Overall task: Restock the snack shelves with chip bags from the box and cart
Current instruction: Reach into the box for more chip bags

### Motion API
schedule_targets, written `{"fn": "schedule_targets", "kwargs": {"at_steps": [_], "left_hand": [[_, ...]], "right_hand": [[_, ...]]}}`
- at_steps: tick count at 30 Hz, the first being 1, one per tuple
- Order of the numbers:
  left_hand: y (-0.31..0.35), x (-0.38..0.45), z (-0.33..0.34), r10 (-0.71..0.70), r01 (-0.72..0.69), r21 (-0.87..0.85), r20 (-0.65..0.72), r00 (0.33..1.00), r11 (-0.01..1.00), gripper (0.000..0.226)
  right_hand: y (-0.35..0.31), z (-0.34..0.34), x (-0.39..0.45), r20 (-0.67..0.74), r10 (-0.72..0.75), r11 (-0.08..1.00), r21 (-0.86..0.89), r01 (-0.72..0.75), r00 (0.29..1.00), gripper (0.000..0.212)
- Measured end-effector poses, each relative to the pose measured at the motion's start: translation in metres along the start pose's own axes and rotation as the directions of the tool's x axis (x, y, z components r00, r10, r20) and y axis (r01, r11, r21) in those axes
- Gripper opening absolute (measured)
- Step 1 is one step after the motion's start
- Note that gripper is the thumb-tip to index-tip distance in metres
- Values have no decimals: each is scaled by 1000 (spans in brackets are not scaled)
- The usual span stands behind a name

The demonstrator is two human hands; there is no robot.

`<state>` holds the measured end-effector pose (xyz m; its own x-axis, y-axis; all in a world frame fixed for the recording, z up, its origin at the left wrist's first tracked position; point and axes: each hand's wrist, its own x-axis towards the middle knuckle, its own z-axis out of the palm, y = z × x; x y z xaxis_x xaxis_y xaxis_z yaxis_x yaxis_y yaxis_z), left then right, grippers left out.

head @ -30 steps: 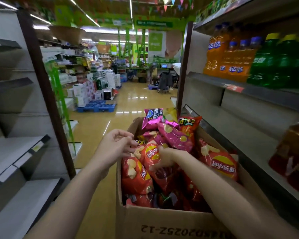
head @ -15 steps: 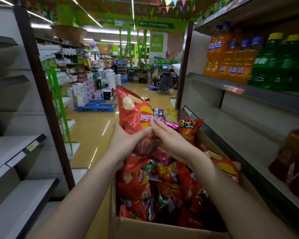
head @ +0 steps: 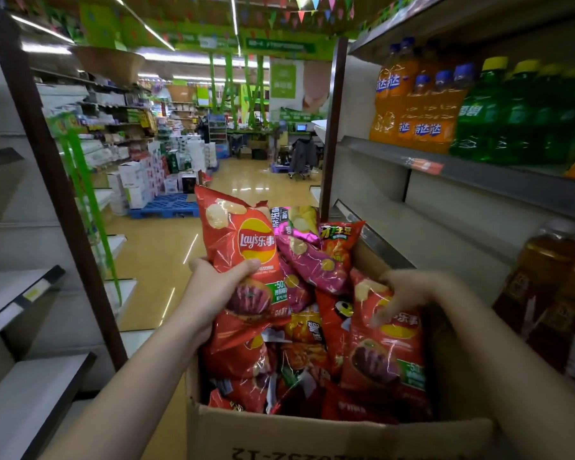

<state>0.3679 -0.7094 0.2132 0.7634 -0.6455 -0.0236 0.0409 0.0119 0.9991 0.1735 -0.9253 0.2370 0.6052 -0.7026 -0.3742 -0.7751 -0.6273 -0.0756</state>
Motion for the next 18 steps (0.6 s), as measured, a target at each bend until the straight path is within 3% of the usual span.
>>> {"fn": "schedule_targets", "kwargs": {"at_steps": [2, 6, 9, 12, 15, 18], "left_hand": [[0, 0, 2, 2, -2, -5, -15, 1000, 1000, 82], [7, -6, 1, 64, -65, 49, 13, 998, 997, 80], [20, -14, -6, 186, -183, 75, -39, 982, 980, 79], [40, -26, -20, 426, -400, 256, -52, 903, 880, 94], [56, -39, -43, 539, -504, 449, 58, 840, 737, 61], [66, -59, -70, 538, -486, 459, 21, 843, 744, 32]], "right_hand": [[8, 8, 4, -48, -33, 999, 22, 34, 998, 78], [-1, -18, -14, -154, -195, 966, 141, 217, 969, 67], [-22, -50, -39, -247, -326, 914, 163, 371, 912, 80], [-53, -81, -66, -268, -489, 834, 134, 535, 830, 65], [-98, -98, -87, -309, -626, 709, 156, 688, 716, 54], [-150, -104, -100, -359, -713, 614, 95, 783, 603, 57]]}}
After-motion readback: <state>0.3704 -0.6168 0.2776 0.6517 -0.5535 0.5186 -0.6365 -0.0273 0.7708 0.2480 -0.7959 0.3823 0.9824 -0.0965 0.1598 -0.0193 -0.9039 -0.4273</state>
